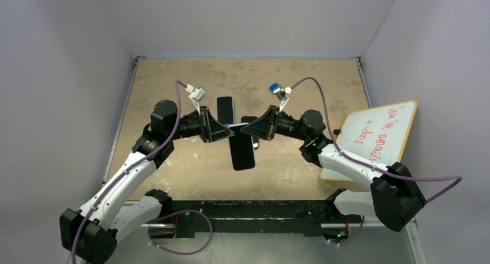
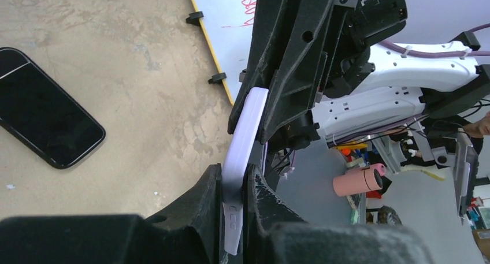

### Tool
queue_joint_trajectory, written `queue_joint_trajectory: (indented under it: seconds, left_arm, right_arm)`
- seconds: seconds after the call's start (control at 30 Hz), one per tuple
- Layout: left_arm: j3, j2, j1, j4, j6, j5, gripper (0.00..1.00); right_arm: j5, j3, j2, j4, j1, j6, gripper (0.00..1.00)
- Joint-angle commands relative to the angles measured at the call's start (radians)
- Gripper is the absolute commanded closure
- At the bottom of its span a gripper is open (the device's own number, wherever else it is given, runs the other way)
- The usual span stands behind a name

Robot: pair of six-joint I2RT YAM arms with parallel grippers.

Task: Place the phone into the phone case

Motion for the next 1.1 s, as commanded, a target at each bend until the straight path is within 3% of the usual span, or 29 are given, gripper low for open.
queue_joint_trajectory:
  seconds: [0.0,0.13,0.2,0.3,0.43,0.77,1.07]
  left_arm:
    - [0.055,-0.003,0.008,-0.108,0.077,-0.133,0.78]
    - [0.072,-0.033,0.008,-0.102,0.056,-0.092,0.42]
    - [0.064,-0.045,0.008,-0.102,0.046,-0.076,0.33]
    - [0.043,-0.062,0.008,-0.106,0.048,-0.070,0.27]
    - [0.007,-0.064,0.008,-0.083,0.022,-0.033,0.25]
    - [-0.179,-0.007,0.008,0.393,-0.265,0.134,0.29]
    - [-0.217,0.005,0.008,0.397,-0.278,0.151,0.44]
  right_arm:
    - [0.087,0.008,-0.026,0.027,0.002,0.003,1.00]
    - [0.166,-0.028,-0.075,0.080,0.003,0.042,1.00]
    - [0.194,-0.030,-0.097,0.068,0.002,0.048,1.00]
    - [0.238,-0.037,-0.140,0.055,-0.001,0.054,1.00]
    - [0.324,-0.054,-0.199,0.060,-0.001,0.069,1.00]
    - [0.407,-0.078,-0.211,0.158,-0.001,0.139,1.00]
    - [0.470,-0.092,-0.203,0.155,-0.001,0.117,1.00]
